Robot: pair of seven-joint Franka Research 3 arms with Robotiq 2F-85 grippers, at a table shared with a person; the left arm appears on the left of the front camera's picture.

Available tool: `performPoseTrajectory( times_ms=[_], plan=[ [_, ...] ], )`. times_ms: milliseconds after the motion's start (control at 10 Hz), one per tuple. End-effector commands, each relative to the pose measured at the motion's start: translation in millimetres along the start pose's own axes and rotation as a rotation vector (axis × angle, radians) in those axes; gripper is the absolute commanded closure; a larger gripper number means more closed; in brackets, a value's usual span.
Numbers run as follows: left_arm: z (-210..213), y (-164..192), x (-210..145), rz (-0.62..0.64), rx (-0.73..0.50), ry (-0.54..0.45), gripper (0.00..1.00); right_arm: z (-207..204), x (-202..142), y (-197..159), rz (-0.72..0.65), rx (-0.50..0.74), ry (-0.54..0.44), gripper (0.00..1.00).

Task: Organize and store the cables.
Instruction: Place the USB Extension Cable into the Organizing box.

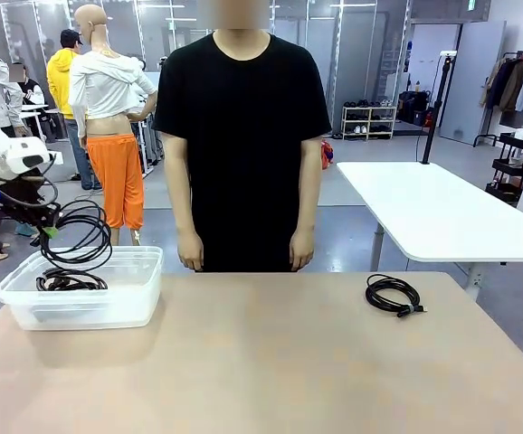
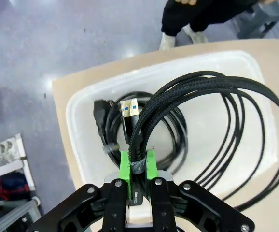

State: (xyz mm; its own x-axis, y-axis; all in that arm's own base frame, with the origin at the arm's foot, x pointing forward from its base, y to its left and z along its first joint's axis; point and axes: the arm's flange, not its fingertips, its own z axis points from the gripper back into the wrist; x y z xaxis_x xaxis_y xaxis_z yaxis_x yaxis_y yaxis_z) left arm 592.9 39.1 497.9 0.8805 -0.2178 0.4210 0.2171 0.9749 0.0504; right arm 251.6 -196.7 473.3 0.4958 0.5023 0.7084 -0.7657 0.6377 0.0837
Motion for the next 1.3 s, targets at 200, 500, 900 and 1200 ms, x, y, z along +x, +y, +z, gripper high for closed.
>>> performPoseTrajectory(
  times_ms=[200, 500, 900, 1200],
  plan=[
    [-49.7, 19.1, 11.8, 0.034, -0.005, 0.085, 0.85, 1.1, -0.4, 0.2, 0.008, 0.002, -0.013, 0.0],
    [-72.7, 23.7, -5.1, -0.015, 0.019, 0.191, 0.85, 1.1, -0.4, 0.2, 0.008, 0.002, -0.013, 0.0],
    [-64.0, 21.7, -6.1, -0.047, 0.06, 0.2, 0.15, 1.1, -0.4, 0.2, 0.008, 0.002, -0.013, 0.0],
    [-57.4, 27.5, -8.6, -0.012, 0.034, 0.181, 0.0, 1.1, -0.4, 0.2, 0.008, 0.002, -0.013, 0.0]
  ],
)
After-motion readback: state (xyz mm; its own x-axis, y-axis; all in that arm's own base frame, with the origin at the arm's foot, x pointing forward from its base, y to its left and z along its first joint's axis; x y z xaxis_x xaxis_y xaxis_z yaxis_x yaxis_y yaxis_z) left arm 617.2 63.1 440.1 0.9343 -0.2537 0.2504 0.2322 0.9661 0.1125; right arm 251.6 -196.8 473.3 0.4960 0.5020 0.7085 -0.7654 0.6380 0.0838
